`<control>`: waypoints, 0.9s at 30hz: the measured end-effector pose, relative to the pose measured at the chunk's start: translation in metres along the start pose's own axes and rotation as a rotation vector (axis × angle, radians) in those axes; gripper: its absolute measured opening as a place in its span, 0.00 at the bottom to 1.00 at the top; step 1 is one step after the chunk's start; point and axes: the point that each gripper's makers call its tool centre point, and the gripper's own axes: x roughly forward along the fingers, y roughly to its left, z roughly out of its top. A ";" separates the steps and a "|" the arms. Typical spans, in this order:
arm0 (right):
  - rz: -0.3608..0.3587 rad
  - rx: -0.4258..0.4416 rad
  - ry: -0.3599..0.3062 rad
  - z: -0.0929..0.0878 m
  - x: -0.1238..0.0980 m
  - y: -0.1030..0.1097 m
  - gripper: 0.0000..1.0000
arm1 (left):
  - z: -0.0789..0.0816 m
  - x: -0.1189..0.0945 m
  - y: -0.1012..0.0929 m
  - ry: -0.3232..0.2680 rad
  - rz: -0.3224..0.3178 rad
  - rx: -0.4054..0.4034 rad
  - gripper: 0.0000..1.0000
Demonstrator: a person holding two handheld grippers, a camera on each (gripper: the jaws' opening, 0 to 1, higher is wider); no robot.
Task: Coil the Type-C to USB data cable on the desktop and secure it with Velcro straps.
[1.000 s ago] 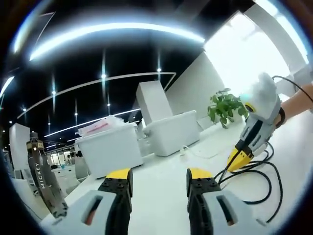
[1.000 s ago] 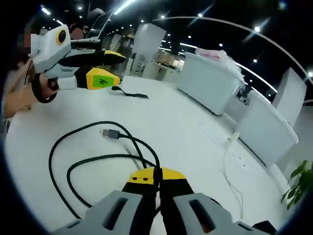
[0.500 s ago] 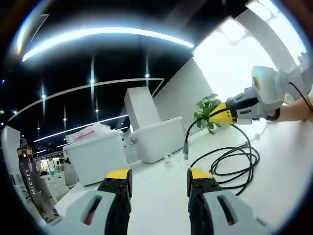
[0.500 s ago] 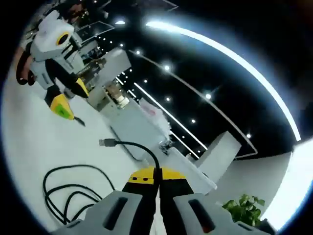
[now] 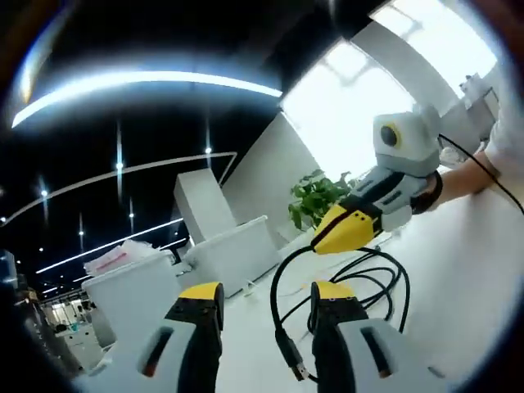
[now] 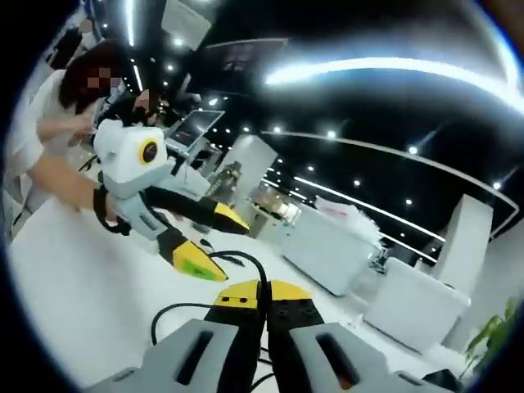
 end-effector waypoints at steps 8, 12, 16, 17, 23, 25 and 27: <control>0.039 0.097 -0.009 -0.002 0.000 0.008 0.02 | 0.002 0.002 -0.021 0.016 -0.049 0.217 0.05; 0.005 0.293 -0.030 -0.009 0.004 0.000 0.08 | -0.001 0.001 -0.017 0.036 -0.050 0.150 0.04; -0.041 0.327 0.004 -0.018 0.001 -0.016 0.15 | -0.004 -0.006 0.011 0.060 0.069 0.095 0.04; -0.051 0.329 0.010 -0.020 0.001 -0.018 0.15 | -0.003 -0.008 0.017 0.053 0.092 0.043 0.04; -0.023 0.397 0.081 -0.035 0.005 -0.009 0.11 | 0.001 -0.017 0.039 0.027 0.167 -0.059 0.04; -0.043 0.353 0.099 -0.038 0.003 -0.013 0.04 | -0.001 -0.016 0.038 0.031 0.165 -0.072 0.04; -0.049 0.342 0.089 -0.035 0.001 -0.017 0.03 | -0.003 -0.014 0.035 0.030 0.151 -0.078 0.05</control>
